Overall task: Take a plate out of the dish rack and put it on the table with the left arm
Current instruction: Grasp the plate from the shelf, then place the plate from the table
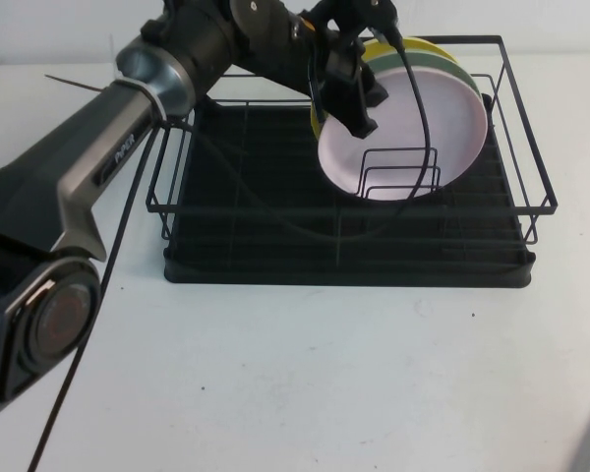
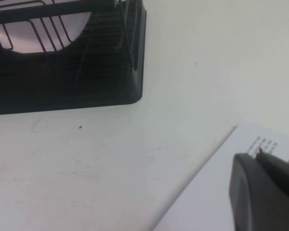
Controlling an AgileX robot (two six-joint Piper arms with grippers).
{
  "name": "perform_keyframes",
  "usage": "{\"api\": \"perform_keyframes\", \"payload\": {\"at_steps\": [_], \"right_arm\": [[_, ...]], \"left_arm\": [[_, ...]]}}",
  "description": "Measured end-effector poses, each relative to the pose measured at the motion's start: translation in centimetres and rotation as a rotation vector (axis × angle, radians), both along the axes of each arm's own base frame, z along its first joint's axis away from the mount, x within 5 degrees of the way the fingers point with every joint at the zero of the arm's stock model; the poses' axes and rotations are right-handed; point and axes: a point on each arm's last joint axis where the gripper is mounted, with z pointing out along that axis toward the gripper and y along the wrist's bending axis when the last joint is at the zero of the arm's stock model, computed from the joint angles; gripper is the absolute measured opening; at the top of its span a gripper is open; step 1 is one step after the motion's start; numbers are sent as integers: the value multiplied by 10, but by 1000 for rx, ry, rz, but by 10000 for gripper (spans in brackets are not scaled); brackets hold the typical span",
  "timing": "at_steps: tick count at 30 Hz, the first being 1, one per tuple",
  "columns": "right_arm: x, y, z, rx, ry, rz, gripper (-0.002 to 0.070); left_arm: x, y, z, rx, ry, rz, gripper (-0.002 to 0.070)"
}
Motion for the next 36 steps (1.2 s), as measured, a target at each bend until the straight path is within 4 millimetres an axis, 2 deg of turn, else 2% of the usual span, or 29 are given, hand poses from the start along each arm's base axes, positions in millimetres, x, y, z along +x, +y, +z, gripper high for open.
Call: {"api": "perform_keyframes", "payload": {"at_steps": [3, 5, 8, 11, 13, 15, 17, 19, 23, 29, 33, 36], "right_arm": [[0, 0, 0, 0, 0, 0, -18], [0, 0, 0, 0, 0, 0, -18], [0, 0, 0, 0, 0, 0, -18], [0, 0, 0, 0, 0, 0, -18], [0, 0, 0, 0, 0, 0, -18], [0, 0, 0, 0, 0, 0, -18], [0, 0, 0, 0, 0, 0, -18], [0, 0, 0, 0, 0, 0, -18], [0, 0, 0, 0, 0, 0, -18], [0, 0, 0, 0, 0, 0, -18], [0, 0, 0, 0, 0, 0, -18], [0, 0, 0, 0, 0, 0, -18]], "left_arm": [[-4, 4, 19, 22, -48, -9, 78], [-12, 10, 40, 36, -83, -17, 76], [-30, 22, 81, 31, -134, -3, 73], [-57, 39, 129, -21, -137, 42, 73], [-82, 53, 158, -87, -67, 99, 73], [-104, 70, 178, -110, 27, 141, 73], [-116, 86, 189, -152, 113, 211, 73], [-121, 103, 193, -189, 175, 280, 73], [-121, 113, 170, -177, 308, 330, 73], [-134, 100, 87, -121, 648, 221, 73], [-154, 103, 33, -69, 817, 174, 73], [-164, 107, -3, -37, 901, 204, 73]]}}
